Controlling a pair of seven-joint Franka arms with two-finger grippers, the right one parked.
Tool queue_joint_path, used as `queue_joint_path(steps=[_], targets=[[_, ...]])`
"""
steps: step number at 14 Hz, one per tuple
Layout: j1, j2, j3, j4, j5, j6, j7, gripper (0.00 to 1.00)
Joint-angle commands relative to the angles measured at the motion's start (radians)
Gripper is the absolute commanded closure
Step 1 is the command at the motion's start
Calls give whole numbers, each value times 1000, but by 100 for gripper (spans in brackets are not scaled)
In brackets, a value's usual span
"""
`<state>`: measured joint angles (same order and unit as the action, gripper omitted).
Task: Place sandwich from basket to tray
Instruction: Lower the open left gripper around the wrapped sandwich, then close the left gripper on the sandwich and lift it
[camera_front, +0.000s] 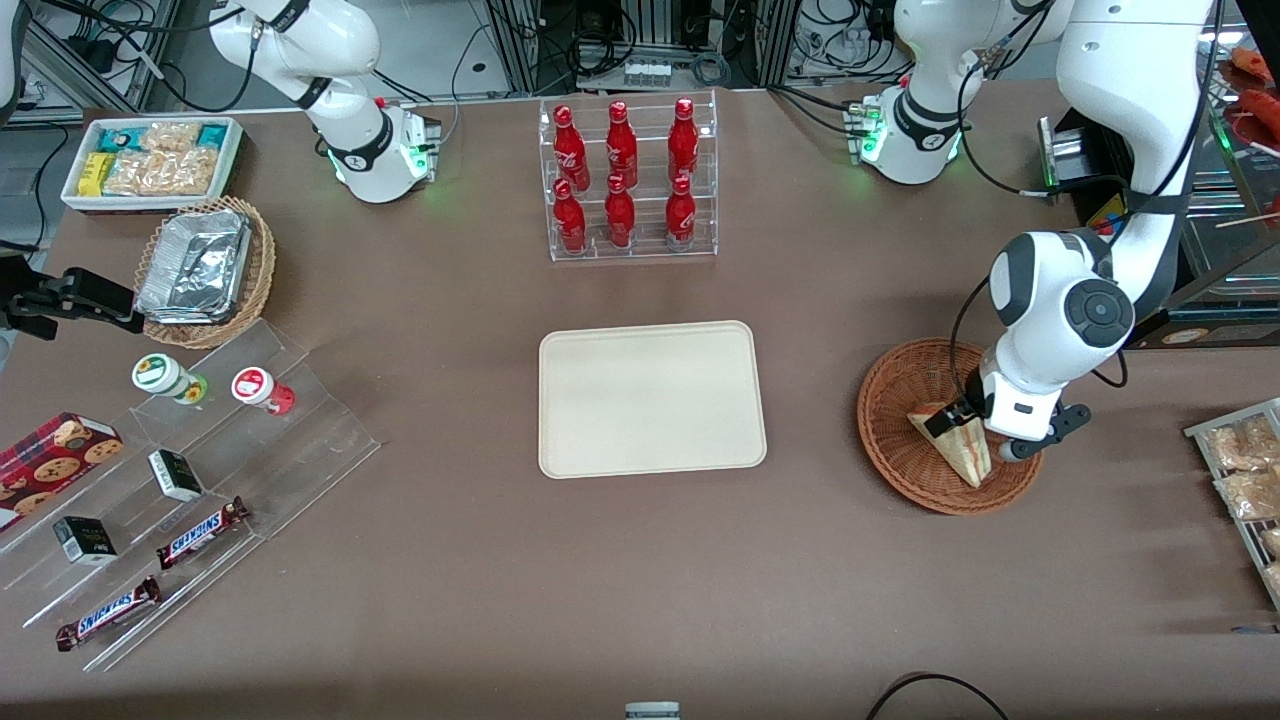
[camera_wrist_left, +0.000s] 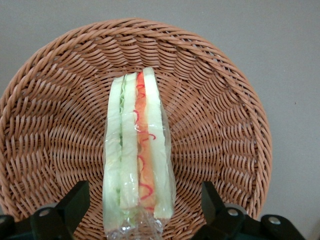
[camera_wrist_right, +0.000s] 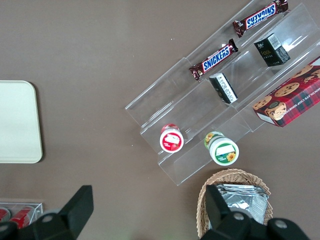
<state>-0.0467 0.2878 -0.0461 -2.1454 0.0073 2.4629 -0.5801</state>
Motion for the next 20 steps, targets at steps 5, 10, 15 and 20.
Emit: queue_joint_path(steps=[5, 10, 15, 20], targets=[[1, -7, 3, -8, 52, 16, -14, 100], [-4, -99, 0, 59, 100, -170, -10, 100], [-5, -87, -135, 318, 100, -452, -18, 100], [-5, -47, -326, 393, 86, -452, -34, 100]])
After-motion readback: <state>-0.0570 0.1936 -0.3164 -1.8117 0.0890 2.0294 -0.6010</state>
